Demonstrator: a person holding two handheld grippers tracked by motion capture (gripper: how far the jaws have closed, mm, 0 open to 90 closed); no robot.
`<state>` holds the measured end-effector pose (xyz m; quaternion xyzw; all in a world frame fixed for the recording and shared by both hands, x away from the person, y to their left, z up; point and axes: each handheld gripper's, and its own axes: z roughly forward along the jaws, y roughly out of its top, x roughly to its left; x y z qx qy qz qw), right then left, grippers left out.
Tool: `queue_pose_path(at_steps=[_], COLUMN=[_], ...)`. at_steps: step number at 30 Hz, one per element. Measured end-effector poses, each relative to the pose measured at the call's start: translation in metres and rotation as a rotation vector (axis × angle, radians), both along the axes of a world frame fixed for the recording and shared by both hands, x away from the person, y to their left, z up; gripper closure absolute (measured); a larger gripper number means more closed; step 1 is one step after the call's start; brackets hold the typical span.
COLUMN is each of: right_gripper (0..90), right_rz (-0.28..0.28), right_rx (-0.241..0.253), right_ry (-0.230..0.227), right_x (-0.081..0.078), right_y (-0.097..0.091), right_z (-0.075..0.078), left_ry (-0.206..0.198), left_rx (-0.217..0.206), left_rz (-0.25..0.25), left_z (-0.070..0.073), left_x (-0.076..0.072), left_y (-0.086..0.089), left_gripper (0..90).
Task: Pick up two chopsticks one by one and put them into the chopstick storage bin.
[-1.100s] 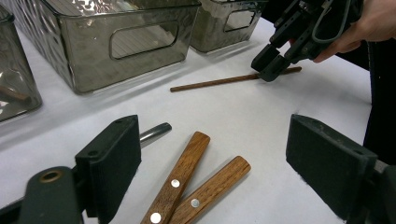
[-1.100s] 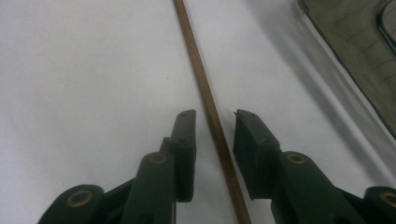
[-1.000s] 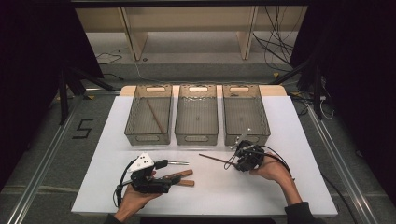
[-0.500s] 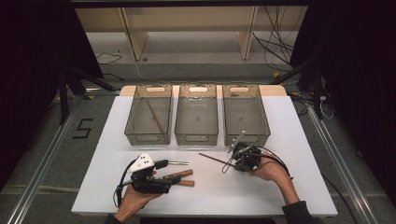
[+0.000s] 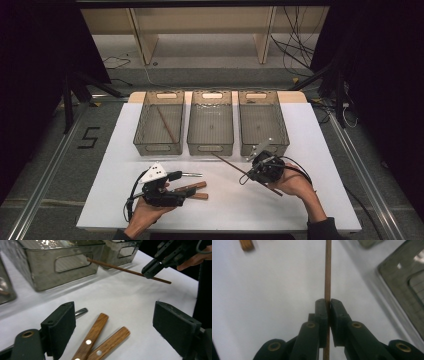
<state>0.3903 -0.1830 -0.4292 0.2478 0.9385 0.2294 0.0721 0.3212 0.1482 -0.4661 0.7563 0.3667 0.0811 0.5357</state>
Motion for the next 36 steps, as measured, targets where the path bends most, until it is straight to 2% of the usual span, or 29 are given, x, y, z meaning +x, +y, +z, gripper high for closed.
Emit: queue_pose_path(at_steps=[3, 6, 8, 11, 17, 20, 22, 27, 36], right_gripper=[85.2, 85.2, 85.1, 85.1, 85.1, 85.1, 85.1, 85.1, 85.1], right_rz=[0.004, -0.003, -0.001, -0.002, 0.001, 0.005, 0.003, 0.016, 0.050], right_rx=[0.076, 0.146, 0.183, 0.232, 0.265, 0.282, 0.294, 0.324, 0.353], right_ry=[-0.028, -0.049, -0.062, -0.076, -0.120, -0.131, -0.135, -0.151, -0.170], right_x=[-0.003, -0.007, -0.011, -0.017, -0.028, -0.031, -0.032, -0.034, -0.040], right_y=[0.000, 0.004, 0.009, 0.019, 0.033, 0.036, 0.036, 0.038, 0.043], right_z=[0.008, 0.013, 0.014, 0.017, 0.019, 0.021, 0.021, 0.023, 0.025], left_ry=[0.012, 0.017, 0.035, 0.047, 0.086, 0.123, 0.131, 0.183, 0.209], left_rx=[-0.028, -0.023, -0.048, -0.061, -0.117, -0.157, -0.150, -0.188, -0.253], left_rz=[-0.013, -0.035, -0.047, -0.051, -0.027, -0.019, -0.015, -0.020, -0.029], left_z=[0.004, 0.009, 0.012, 0.021, 0.032, 0.032, 0.031, 0.028, 0.029], left_x=[0.000, 0.001, 0.003, 0.009, 0.023, 0.028, 0.030, 0.036, 0.042], left_y=[-0.012, -0.025, -0.032, -0.040, -0.050, -0.052, -0.054, -0.057, -0.052], left_gripper=[18.5, 18.6, 19.1, 20.8, 28.3, 33.4, 36.9, 45.7, 58.1])
